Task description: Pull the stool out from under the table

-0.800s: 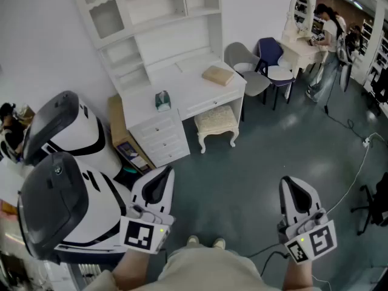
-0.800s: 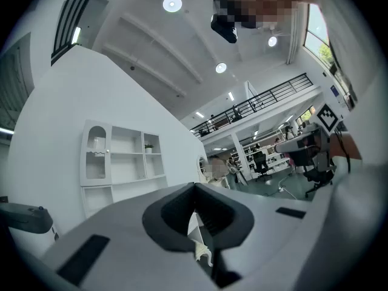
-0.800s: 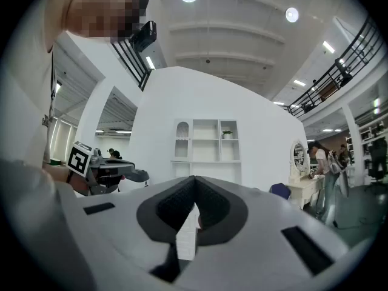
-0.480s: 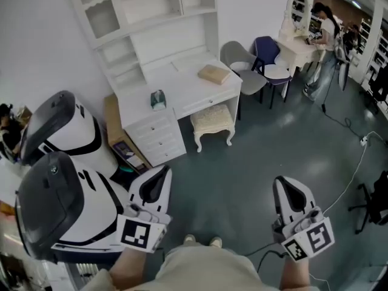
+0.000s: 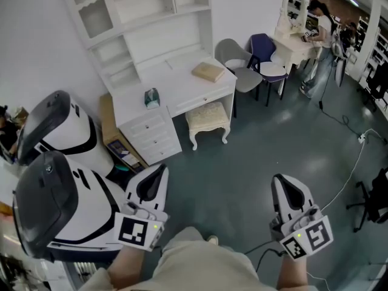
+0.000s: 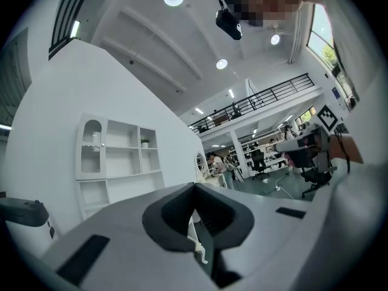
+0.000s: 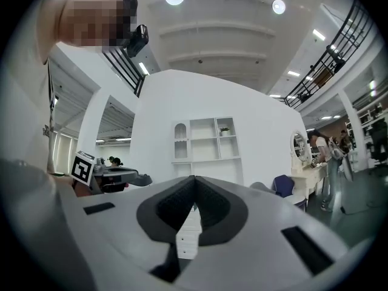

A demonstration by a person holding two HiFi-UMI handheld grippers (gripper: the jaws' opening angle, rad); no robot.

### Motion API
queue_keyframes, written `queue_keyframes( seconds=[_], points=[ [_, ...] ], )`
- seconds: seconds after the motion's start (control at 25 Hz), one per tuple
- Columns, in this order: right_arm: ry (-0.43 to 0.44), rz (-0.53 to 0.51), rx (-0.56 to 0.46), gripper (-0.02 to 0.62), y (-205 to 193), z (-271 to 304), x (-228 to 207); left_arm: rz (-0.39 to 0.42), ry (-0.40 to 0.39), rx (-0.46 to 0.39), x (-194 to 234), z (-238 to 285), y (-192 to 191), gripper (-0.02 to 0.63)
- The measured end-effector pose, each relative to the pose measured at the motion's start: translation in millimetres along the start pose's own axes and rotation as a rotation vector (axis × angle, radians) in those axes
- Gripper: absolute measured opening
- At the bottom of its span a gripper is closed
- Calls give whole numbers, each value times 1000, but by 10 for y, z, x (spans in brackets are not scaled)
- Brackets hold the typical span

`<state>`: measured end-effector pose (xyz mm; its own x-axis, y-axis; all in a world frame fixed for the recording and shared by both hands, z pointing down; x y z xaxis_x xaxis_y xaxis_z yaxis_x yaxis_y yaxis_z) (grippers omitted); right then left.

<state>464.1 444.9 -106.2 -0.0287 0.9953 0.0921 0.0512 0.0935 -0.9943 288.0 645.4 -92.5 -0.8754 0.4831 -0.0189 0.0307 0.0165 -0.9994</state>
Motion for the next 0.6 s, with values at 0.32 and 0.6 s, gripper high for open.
queue_keyframes(
  seconds=[0.32,0.6],
  points=[
    [-74,2,-41,299,23,86,-194,-43,107,-172,246,30,187,273],
    [-77,-5,-15,298,-148,348,-368,-52,96,-151,374,396,-26,273]
  ],
)
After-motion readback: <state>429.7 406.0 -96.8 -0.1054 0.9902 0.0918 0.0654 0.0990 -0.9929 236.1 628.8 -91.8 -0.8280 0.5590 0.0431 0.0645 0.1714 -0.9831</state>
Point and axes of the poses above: the fingertips, and each gripper's own axes: z forward along the fingers, x to its left, y out of its top, the point moved 2 cm from there along -z, backward along the fingers, and after that the axes turned 9 degrees about -z, right-handed, at the moved point
